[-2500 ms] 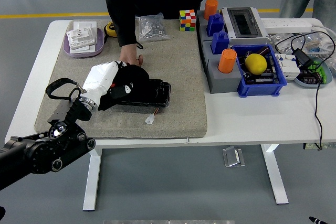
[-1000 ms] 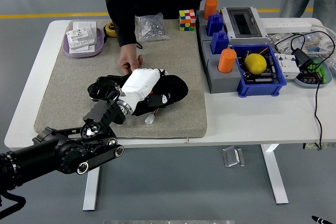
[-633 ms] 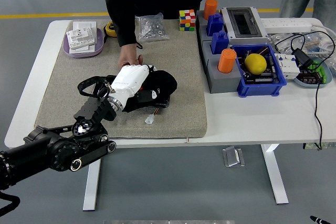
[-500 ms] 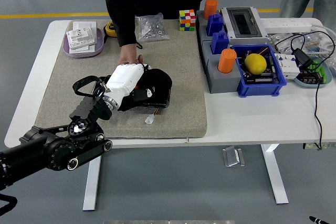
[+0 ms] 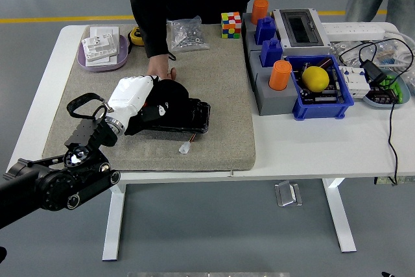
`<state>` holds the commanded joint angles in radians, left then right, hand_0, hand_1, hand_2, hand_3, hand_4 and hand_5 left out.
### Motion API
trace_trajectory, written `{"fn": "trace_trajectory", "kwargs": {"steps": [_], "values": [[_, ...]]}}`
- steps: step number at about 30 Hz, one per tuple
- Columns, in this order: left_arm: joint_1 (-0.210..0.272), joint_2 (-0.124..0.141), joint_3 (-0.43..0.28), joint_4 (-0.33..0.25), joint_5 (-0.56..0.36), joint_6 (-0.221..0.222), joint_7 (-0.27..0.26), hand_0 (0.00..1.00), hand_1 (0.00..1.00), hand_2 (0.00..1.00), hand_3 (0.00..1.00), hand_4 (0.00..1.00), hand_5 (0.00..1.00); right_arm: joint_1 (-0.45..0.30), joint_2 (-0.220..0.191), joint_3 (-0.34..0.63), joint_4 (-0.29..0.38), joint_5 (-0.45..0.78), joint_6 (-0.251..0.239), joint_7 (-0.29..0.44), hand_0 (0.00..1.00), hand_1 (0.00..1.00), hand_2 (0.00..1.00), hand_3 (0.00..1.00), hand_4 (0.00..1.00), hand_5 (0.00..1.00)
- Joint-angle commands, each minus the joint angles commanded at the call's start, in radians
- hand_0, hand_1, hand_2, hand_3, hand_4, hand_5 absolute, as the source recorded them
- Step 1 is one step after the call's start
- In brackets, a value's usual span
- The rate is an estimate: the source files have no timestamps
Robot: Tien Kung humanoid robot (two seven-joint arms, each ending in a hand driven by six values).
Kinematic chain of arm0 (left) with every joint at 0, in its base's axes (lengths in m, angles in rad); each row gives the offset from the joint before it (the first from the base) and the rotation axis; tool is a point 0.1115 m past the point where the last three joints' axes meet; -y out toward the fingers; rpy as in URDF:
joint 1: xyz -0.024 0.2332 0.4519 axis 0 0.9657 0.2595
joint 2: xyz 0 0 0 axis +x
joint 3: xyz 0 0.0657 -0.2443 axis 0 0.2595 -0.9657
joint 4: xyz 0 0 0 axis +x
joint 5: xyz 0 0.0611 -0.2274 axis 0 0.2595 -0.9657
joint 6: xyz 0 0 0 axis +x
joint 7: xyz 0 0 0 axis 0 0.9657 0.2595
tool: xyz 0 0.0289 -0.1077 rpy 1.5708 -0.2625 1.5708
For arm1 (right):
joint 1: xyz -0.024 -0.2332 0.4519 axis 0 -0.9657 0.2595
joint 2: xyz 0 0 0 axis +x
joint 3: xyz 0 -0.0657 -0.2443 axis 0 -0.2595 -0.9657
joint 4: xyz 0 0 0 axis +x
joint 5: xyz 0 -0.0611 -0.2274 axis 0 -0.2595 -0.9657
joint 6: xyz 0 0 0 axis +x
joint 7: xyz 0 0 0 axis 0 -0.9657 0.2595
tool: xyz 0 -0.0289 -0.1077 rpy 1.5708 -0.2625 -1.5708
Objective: Pick the rag up,wipe the panel,place it on the desk
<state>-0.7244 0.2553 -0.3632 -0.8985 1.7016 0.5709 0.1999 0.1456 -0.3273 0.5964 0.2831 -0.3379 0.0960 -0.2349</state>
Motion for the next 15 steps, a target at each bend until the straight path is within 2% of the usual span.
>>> {"fn": "trace_trajectory", "kwargs": {"steps": [15], "values": [[0.040, 0.072, -0.090, 0.020, 0.024, -0.006, -0.001, 0.224, 0.108, 0.573, 0.536, 0.461, 0.103, -0.005, 0.002, 0.018, 0.000, -0.004, -0.002, 0.000, 0.779, 0.650, 0.715, 0.634, 0.998, 0.554]]}}
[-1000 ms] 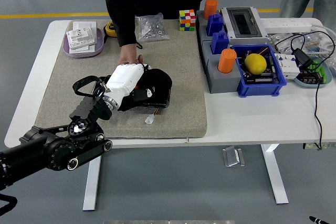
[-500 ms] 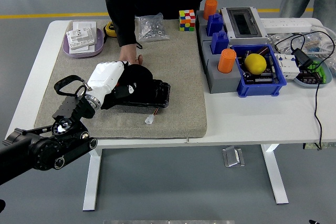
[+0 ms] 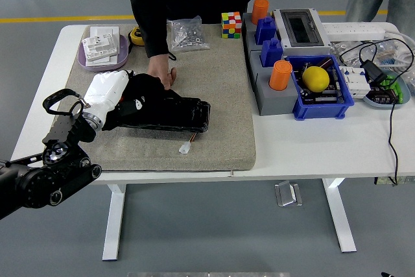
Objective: Pick the rag up,wipe the panel,place it on the desk
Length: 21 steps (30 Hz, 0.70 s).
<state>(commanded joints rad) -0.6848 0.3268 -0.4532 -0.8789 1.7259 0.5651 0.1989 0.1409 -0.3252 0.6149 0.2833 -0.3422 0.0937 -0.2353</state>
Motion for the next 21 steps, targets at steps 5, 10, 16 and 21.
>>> {"fn": "trace_trajectory", "kwargs": {"steps": [5, 10, 16, 21], "values": [[0.014, 0.020, -0.033, 0.012, 0.009, 0.001, -0.001, 0.223, 0.107, 0.573, 0.536, 0.462, 0.103, 0.001, -0.001, 0.004, -0.001, 0.000, 0.001, -0.001, 0.780, 0.651, 0.715, 0.636, 0.998, 0.555], [0.025, 0.037, -0.064, 0.012, 0.018, 0.002, -0.002, 0.223, 0.108, 0.572, 0.536, 0.461, 0.102, 0.002, 0.001, 0.007, -0.001, -0.001, 0.000, -0.001, 0.780, 0.650, 0.715, 0.636, 0.998, 0.555], [0.035, 0.048, -0.077, 0.013, 0.018, 0.001, -0.001, 0.223, 0.107, 0.573, 0.536, 0.461, 0.102, 0.002, 0.001, 0.008, 0.000, -0.001, 0.000, -0.001, 0.780, 0.651, 0.715, 0.636, 0.998, 0.557], [0.036, 0.046, -0.076, 0.016, 0.016, 0.002, -0.003, 0.223, 0.107, 0.573, 0.536, 0.461, 0.102, 0.002, 0.000, 0.009, 0.000, -0.001, 0.000, -0.002, 0.780, 0.651, 0.715, 0.636, 0.998, 0.557]]}}
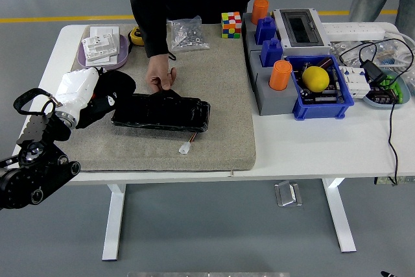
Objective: Pick the rag up,wipe the panel,place it on the desk
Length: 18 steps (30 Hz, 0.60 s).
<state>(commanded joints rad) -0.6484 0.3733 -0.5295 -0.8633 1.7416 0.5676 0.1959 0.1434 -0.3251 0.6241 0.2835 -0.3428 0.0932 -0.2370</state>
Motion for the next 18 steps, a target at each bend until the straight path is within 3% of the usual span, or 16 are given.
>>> {"fn": "trace_trajectory", "kwargs": {"steps": [12, 13, 18], "values": [[-0.021, -0.045, 0.059, -0.019, -0.010, 0.002, 0.009, 0.223, 0.105, 0.572, 0.537, 0.461, 0.100, 0.006, 0.000, -0.005, 0.000, 0.002, 0.001, 0.003, 0.779, 0.651, 0.715, 0.637, 0.998, 0.561], [-0.025, -0.049, 0.065, -0.022, -0.010, 0.002, 0.011, 0.223, 0.106, 0.670, 0.633, 0.462, 0.098, 0.006, 0.000, -0.006, 0.000, 0.003, 0.001, 0.003, 0.779, 0.651, 0.714, 0.637, 0.998, 0.563], [-0.050, -0.071, 0.103, -0.034, -0.016, 0.002, 0.017, 0.223, 0.106, 0.670, 0.633, 0.462, 0.098, 0.010, -0.003, -0.011, 0.000, 0.004, 0.002, 0.002, 0.779, 0.651, 0.714, 0.637, 0.998, 0.563]]}}
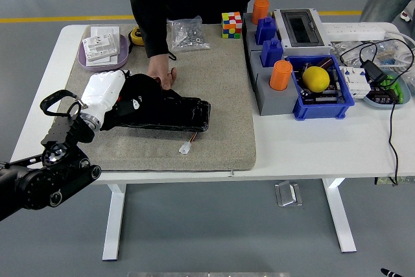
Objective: Pick the rag up,wipe the panel,place it on the desk
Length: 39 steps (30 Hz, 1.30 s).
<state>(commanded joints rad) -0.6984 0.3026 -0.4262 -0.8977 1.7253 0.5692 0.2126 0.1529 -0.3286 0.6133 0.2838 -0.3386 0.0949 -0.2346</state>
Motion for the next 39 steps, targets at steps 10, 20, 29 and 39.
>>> {"fn": "trace_trajectory", "kwargs": {"steps": [10, 20, 29, 39], "values": [[-0.026, -0.055, 0.089, -0.016, -0.017, 0.000, 0.009, 0.221, 0.105, 0.671, 0.633, 0.464, 0.097, 0.004, -0.007, -0.011, 0.001, 0.002, 0.003, 0.000, 0.780, 0.651, 0.715, 0.638, 0.998, 0.563], [-0.068, -0.094, 0.153, -0.035, -0.022, -0.001, 0.021, 0.223, 0.104, 0.671, 0.634, 0.465, 0.098, 0.008, -0.015, -0.024, 0.000, 0.005, 0.006, -0.002, 0.779, 0.650, 0.715, 0.637, 0.998, 0.563], [-0.096, -0.136, 0.219, -0.046, -0.032, -0.005, 0.036, 0.223, 0.104, 0.671, 0.636, 0.467, 0.101, 0.010, -0.019, -0.031, -0.001, 0.005, 0.007, -0.002, 0.779, 0.650, 0.715, 0.638, 0.998, 0.564], [-0.103, -0.146, 0.230, -0.057, -0.028, -0.006, 0.042, 0.222, 0.104, 0.672, 0.638, 0.470, 0.104, 0.010, -0.022, -0.037, -0.003, 0.008, 0.008, -0.005, 0.779, 0.650, 0.715, 0.637, 0.998, 0.563]]}}
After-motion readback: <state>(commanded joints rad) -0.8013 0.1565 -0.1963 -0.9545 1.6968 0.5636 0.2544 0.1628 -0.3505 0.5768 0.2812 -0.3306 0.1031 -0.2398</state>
